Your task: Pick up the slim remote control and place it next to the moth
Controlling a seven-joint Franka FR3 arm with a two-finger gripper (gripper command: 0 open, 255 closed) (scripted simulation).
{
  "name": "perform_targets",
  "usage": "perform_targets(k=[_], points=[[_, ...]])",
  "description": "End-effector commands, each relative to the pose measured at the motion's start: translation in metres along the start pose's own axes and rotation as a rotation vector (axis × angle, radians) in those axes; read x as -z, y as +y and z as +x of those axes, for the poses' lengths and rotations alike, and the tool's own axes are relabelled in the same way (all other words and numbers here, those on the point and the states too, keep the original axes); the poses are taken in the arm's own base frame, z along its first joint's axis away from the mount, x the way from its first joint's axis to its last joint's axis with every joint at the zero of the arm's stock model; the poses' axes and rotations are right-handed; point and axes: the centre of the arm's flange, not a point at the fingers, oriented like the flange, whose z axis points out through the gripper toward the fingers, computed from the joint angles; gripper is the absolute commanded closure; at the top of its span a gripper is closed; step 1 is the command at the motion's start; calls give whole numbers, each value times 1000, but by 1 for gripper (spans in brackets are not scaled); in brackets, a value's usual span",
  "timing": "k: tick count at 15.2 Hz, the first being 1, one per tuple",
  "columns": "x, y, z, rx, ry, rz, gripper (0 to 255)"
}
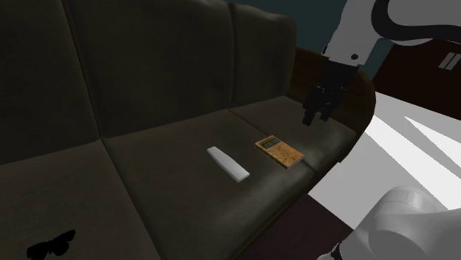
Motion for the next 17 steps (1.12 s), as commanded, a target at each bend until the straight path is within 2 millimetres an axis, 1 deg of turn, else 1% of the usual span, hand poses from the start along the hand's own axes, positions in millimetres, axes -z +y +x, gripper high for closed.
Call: perform_targets(k=[1,17], points=[[0,0,0,0,0,0,0],[-151,-60,136,74,9,-33,0]])
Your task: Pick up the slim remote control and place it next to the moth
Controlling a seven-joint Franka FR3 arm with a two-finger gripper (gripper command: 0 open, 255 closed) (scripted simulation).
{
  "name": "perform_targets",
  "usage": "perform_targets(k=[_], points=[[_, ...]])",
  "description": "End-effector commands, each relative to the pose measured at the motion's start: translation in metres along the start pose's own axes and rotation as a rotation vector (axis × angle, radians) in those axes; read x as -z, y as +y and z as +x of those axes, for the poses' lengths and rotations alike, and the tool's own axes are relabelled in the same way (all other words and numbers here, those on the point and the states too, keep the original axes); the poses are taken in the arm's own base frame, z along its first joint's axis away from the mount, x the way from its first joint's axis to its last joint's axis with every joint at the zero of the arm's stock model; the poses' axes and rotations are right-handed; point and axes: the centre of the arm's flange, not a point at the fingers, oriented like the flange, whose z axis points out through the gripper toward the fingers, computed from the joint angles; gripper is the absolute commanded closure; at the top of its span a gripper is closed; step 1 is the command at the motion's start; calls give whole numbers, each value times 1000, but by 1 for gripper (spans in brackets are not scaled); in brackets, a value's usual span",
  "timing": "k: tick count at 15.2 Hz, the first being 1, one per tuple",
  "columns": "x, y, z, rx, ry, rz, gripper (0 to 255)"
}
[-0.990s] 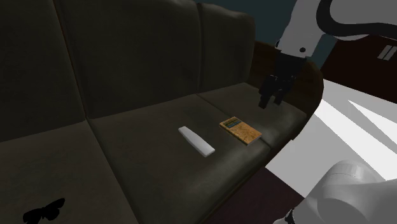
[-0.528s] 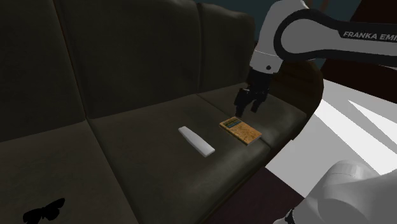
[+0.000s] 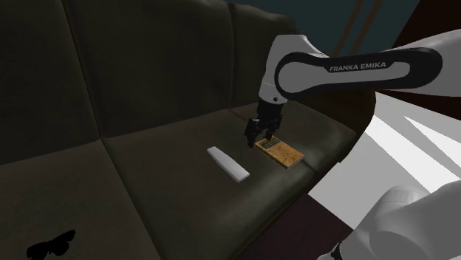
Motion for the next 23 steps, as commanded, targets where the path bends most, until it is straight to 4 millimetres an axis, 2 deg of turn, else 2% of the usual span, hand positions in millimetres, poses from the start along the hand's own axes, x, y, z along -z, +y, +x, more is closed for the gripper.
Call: perform_targets(k=[1,11,18,23], points=[[-17,-12,17,10,4,-3,0],[-108,-48,100,55,9,-24,0],[-145,-47,100,55,9,-24,0],[-148,-47,100,55,9,-24,0]])
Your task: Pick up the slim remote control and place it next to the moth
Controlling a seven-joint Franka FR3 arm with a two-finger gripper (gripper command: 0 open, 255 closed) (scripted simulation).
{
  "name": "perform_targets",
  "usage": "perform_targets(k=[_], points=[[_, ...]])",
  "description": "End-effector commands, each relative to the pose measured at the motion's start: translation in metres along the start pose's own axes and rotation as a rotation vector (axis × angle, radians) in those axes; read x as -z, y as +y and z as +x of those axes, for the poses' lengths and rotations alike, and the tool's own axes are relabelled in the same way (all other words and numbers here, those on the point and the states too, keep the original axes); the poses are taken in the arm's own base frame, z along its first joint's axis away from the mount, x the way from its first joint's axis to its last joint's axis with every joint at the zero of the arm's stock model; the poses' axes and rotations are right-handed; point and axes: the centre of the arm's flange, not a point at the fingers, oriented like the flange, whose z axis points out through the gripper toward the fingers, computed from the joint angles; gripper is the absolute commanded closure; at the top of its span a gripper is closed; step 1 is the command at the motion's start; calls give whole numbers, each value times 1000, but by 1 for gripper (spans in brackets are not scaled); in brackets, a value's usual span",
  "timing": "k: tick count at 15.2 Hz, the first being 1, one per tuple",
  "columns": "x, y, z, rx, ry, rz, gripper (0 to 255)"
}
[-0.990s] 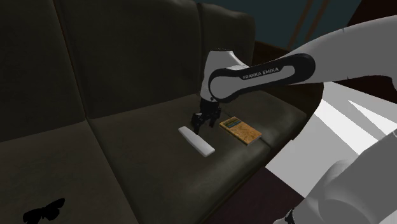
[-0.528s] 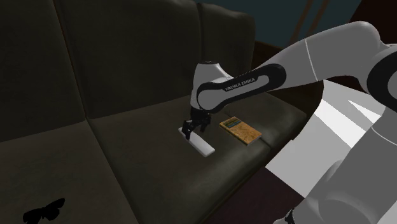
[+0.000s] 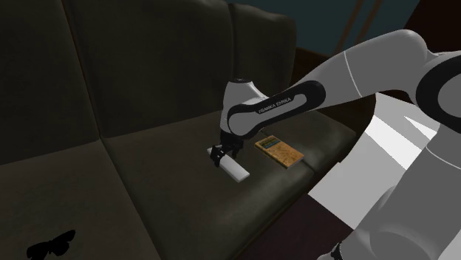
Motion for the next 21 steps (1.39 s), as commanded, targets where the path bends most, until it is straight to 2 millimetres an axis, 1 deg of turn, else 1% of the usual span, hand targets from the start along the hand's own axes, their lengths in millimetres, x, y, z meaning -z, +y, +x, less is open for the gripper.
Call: perform_targets(k=[1,3,4,13,21], points=[[0,0,0,0,0,0,0],[0,0,0,0,0,0,0],[0,0,0,0,0,0,255],[0,0,0,0,0,0,255],[42,1,-1,0,0,0,255]])
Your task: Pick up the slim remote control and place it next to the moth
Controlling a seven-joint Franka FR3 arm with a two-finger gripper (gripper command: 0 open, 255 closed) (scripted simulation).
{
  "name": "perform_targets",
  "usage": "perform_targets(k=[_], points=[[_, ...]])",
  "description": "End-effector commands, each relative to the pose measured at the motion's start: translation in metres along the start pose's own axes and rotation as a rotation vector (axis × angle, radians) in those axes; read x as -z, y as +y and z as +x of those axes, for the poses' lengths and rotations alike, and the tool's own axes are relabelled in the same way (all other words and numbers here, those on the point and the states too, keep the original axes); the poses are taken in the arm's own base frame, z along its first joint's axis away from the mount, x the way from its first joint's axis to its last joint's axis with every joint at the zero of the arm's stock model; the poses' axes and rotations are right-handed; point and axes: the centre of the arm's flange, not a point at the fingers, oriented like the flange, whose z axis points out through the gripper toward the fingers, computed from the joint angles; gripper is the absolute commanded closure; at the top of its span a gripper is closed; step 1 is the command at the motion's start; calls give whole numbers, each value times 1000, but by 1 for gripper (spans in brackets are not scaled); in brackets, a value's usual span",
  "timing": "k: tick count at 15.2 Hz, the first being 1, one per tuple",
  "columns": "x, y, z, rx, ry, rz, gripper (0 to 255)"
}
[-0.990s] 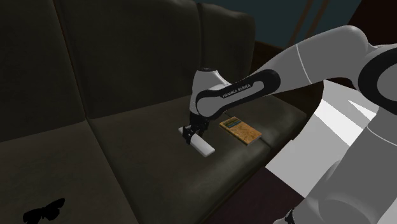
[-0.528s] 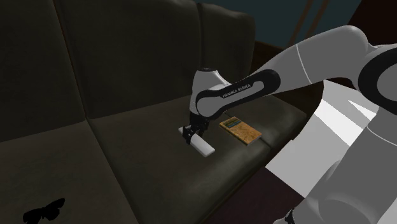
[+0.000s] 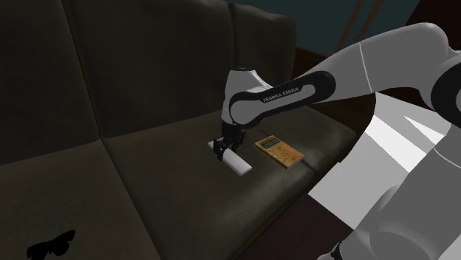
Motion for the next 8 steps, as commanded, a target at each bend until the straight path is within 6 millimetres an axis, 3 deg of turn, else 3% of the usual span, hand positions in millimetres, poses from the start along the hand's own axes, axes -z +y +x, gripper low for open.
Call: perform_targets(k=[1,8], points=[[11,0,0,0,0,0,255],[48,0,-1,0,0,0,255]])
